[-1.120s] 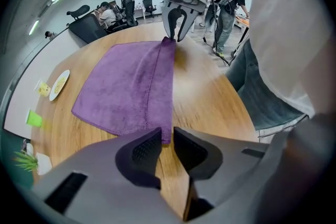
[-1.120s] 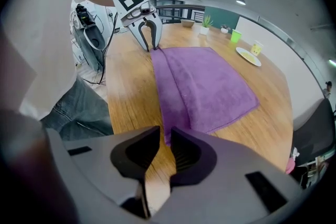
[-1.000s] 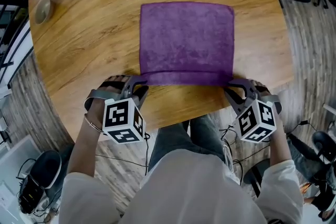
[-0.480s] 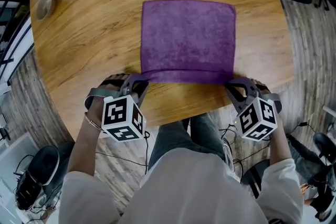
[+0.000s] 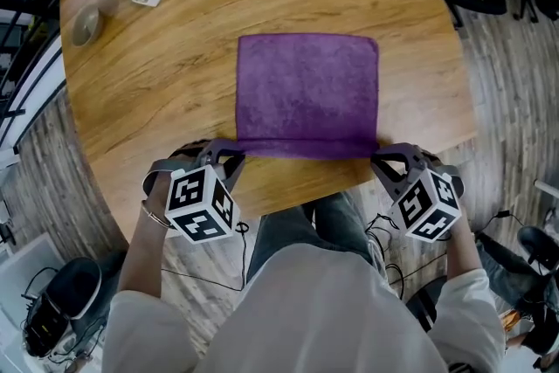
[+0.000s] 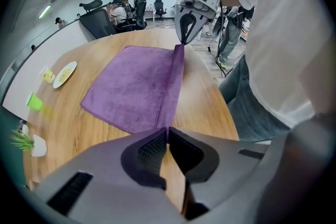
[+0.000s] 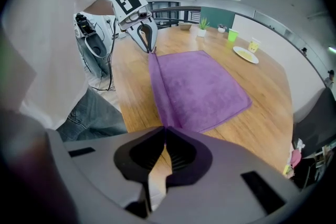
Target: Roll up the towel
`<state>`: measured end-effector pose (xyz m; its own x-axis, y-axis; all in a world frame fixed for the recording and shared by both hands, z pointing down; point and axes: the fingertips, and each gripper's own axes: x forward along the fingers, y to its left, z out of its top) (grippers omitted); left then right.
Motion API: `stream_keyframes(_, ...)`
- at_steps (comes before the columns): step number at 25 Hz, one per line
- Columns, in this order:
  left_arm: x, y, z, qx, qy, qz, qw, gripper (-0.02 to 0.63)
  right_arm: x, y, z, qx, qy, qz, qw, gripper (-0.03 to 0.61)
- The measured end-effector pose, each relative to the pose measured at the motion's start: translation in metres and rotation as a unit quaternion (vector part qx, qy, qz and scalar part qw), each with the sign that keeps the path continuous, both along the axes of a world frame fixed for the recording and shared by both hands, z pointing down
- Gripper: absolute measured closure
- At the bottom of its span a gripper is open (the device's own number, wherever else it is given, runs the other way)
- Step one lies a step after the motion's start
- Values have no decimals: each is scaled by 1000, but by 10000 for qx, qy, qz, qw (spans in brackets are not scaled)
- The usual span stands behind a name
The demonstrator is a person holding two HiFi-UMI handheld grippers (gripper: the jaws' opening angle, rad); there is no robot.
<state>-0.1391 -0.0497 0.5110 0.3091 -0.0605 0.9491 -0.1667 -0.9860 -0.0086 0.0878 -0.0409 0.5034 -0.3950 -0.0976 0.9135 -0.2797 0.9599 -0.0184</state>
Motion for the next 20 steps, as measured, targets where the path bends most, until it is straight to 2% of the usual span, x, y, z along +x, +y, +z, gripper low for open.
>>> stream_keyframes(10, -2, -35, -4, -216, 79, -319, 9992, 595, 3, -37, -7, -47, -81, 266, 9996, 565)
stream_keyframes(20, -3, -63, 15, -318, -42, -501, 9982, 594, 2, -68, 8, -146, -29, 433, 9990, 565)
